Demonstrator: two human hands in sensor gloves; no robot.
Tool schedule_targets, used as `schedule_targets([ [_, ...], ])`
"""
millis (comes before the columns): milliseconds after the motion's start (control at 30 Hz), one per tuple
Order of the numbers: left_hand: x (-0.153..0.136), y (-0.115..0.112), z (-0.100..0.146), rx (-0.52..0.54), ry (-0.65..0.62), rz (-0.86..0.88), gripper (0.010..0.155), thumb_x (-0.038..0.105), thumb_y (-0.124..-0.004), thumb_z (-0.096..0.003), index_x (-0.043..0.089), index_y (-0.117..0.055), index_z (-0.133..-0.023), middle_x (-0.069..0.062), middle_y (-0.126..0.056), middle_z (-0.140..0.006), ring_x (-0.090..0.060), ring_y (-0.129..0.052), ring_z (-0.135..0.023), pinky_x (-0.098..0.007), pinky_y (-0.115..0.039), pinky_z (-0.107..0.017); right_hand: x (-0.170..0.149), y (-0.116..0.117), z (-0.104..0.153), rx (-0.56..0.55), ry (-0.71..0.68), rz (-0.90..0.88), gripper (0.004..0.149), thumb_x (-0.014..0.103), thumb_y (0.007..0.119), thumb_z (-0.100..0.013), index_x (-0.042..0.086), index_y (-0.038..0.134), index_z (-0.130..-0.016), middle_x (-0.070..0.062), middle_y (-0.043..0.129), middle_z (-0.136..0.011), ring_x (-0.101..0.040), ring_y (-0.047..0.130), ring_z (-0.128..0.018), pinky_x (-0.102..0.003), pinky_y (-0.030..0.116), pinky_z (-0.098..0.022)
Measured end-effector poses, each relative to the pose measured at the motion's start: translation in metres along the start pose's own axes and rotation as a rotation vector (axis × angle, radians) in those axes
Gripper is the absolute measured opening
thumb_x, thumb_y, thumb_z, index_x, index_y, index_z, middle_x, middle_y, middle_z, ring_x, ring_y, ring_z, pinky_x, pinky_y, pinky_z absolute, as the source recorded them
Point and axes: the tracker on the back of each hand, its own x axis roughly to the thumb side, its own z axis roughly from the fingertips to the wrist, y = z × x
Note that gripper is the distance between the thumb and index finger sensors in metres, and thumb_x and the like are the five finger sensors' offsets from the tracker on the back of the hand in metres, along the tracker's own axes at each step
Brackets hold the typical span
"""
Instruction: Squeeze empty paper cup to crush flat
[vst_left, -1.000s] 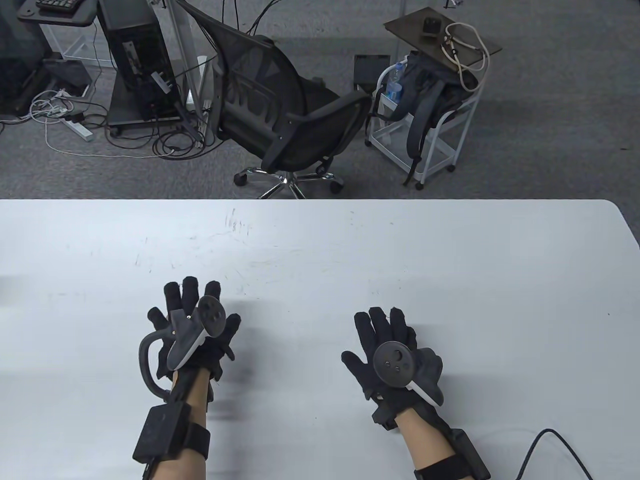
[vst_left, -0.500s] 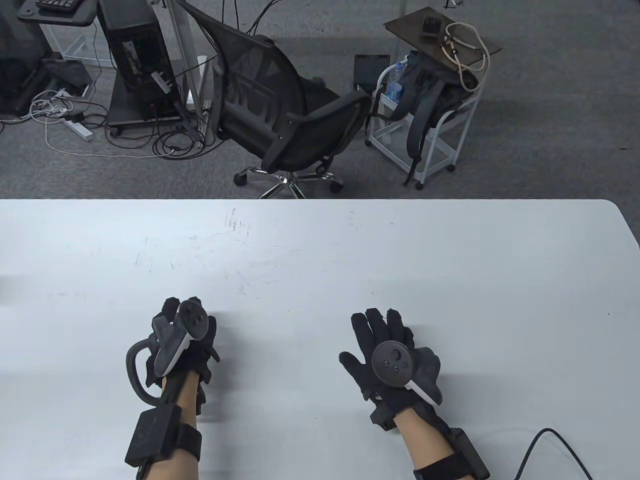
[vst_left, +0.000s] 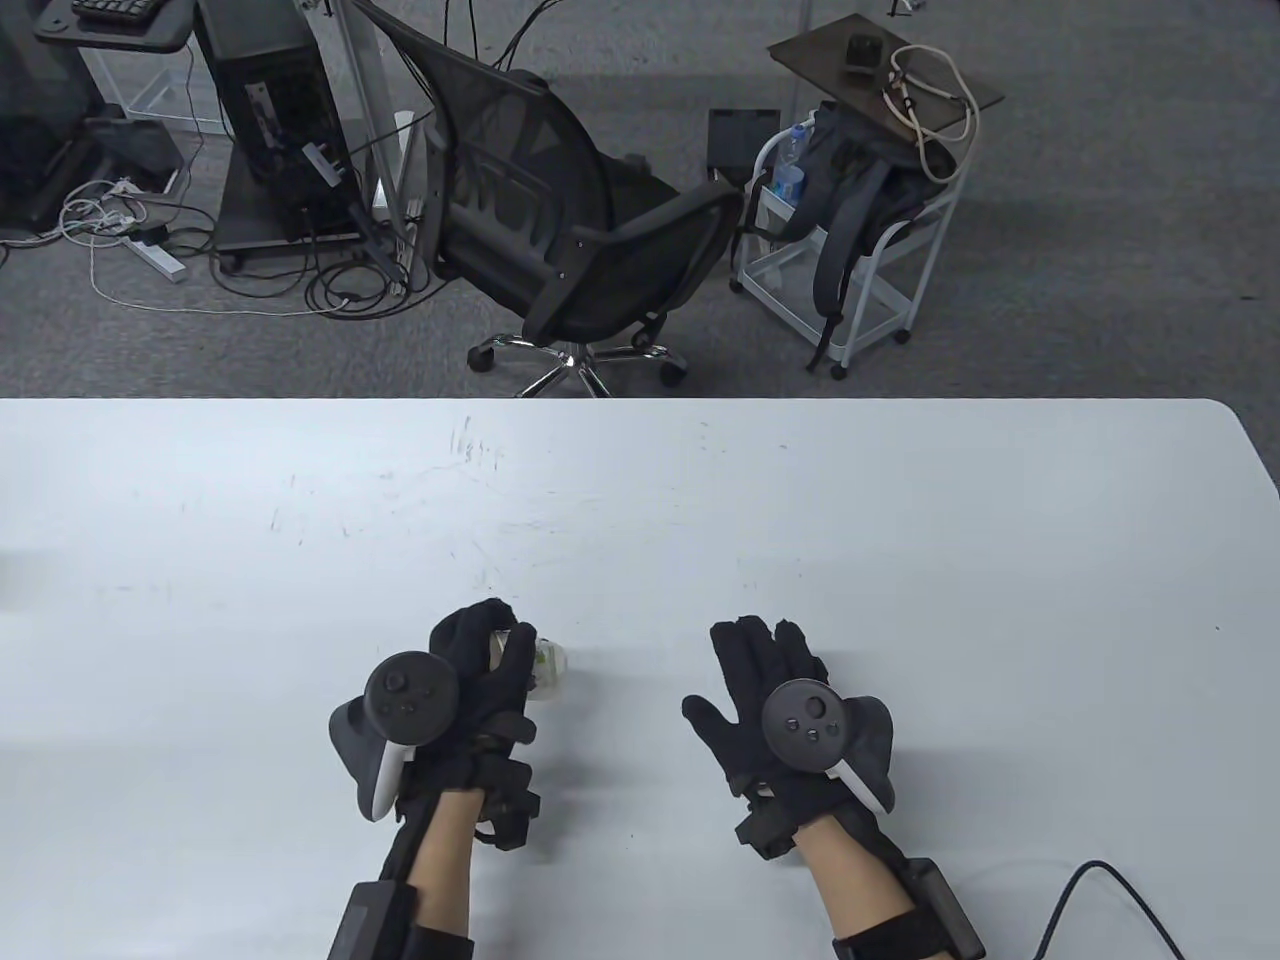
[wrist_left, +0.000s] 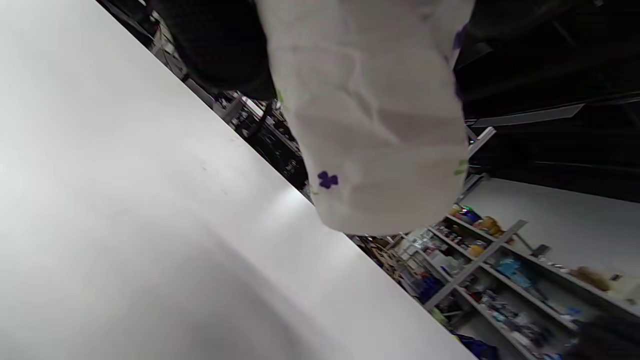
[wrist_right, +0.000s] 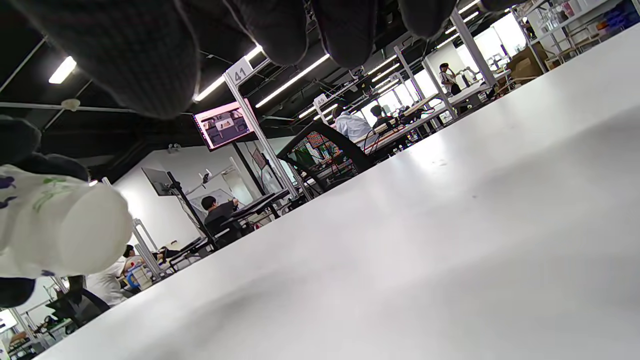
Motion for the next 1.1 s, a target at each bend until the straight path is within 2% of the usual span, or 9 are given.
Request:
schedule_targets([
  [300, 0.028, -0.042, 0.021, -0.177, -0.107, 0.196, 0.063, 0.072, -0.051, -0.0588, 0.034, -0.055, -0.109, -0.003, -0.056, -0.115, -0.03, -0.074, -0.096, -0.036, -0.078, -0.061, 0.002, 0.01, 0.006, -0.017, 0.072, -0.428, 0.078, 0.063, 0.07, -0.047, 0.021, 0.046, -0.108, -0.015, 0.049, -0.112, -0.051, 0.045, -0.099, -0.068, 0.045, -0.065],
  [433, 0.028, -0.055, 0.026, -0.29, -0.055, 0.438, 0.064, 0.072, -0.048, -0.0602, 0.034, -0.047, -0.112, -0.002, -0.049, -0.117, -0.029, -0.069, -0.1, -0.036, -0.076, -0.064, 0.004, 0.013, 0.011, -0.053, 0.147, -0.708, 0.079, 0.065, 0.067, -0.046, 0.02, 0.045, -0.107, -0.016, 0.051, -0.111, -0.051, 0.049, -0.097, -0.067, 0.049, -0.065],
  [600, 0.029, -0.067, 0.026, -0.406, -0.076, 0.607, 0.066, 0.072, -0.042, -0.0619, 0.035, -0.031, -0.115, 0.0, -0.034, -0.121, -0.027, -0.057, -0.107, -0.035, -0.069, -0.074, 0.017, 0.023, 0.011, 0.04, 0.053, -0.924, 0.082, 0.067, 0.062, -0.046, 0.021, 0.036, -0.109, -0.015, 0.042, -0.114, -0.05, 0.041, -0.1, -0.066, 0.049, -0.066],
  [733, 0.034, -0.077, 0.028, -0.508, -0.162, 0.691, 0.076, 0.077, -0.035, -0.0601, 0.033, -0.007, -0.115, 0.002, -0.007, -0.124, -0.029, -0.024, -0.117, -0.047, -0.047, -0.088, 0.034, 0.036, 0.012, 0.148, -0.054, -0.953, 0.087, 0.071, 0.053, -0.045, 0.024, 0.013, -0.107, -0.013, 0.022, -0.116, -0.05, 0.027, -0.102, -0.067, 0.046, -0.067],
  [800, 0.039, -0.084, 0.029, -0.594, -0.218, 0.713, 0.08, 0.078, -0.032, -0.0586, 0.033, 0.008, -0.112, 0.002, 0.008, -0.122, -0.03, -0.004, -0.117, -0.055, -0.032, -0.088, 0.044, 0.043, 0.013, 0.249, -0.112, -0.953, 0.087, 0.072, 0.049, -0.044, 0.029, 0.003, -0.104, -0.007, 0.007, -0.116, -0.049, 0.009, -0.101, -0.07, 0.034, -0.068],
  [867, 0.045, -0.088, 0.032, -0.64, -0.248, 0.672, 0.082, 0.08, -0.026, -0.056, 0.033, 0.017, -0.109, 0.002, 0.017, -0.12, -0.031, 0.009, -0.113, -0.06, -0.024, -0.085, 0.051, 0.048, 0.015, 0.285, -0.126, -0.798, 0.085, 0.077, 0.038, -0.039, 0.036, 0.002, -0.104, -0.002, -0.001, -0.114, -0.048, 0.0, -0.099, -0.072, 0.028, -0.067],
  [967, 0.052, -0.086, 0.029, -0.694, -0.334, 0.747, 0.082, 0.08, -0.028, -0.0579, 0.036, 0.022, -0.105, 0.001, 0.027, -0.115, -0.033, 0.02, -0.109, -0.066, -0.015, -0.08, 0.058, 0.05, 0.016, 0.444, -0.227, -0.857, 0.085, 0.08, 0.03, -0.036, 0.037, -0.014, -0.095, 0.005, -0.017, -0.108, -0.045, -0.01, -0.095, -0.075, 0.019, -0.063],
  [1033, 0.053, -0.084, 0.028, -0.713, -0.337, 0.74, 0.079, 0.076, -0.032, -0.0612, 0.037, 0.021, -0.105, 0.0, 0.028, -0.114, -0.036, 0.02, -0.108, -0.069, -0.016, -0.079, 0.057, 0.05, 0.018, 0.41, -0.205, -0.86, 0.085, 0.08, 0.032, -0.035, 0.038, -0.016, -0.091, 0.011, -0.02, -0.105, -0.044, -0.014, -0.093, -0.074, 0.016, -0.063],
  [1100, 0.048, -0.086, 0.028, -0.686, -0.325, 0.661, 0.078, 0.071, -0.033, -0.0644, 0.032, 0.022, -0.104, -0.007, 0.026, -0.113, -0.042, 0.011, -0.109, -0.069, -0.027, -0.079, 0.053, 0.051, 0.018, 0.471, -0.198, -0.774, 0.086, 0.081, 0.03, -0.036, 0.035, -0.016, -0.092, 0.009, -0.018, -0.106, -0.043, -0.015, -0.091, -0.073, 0.015, -0.062],
])
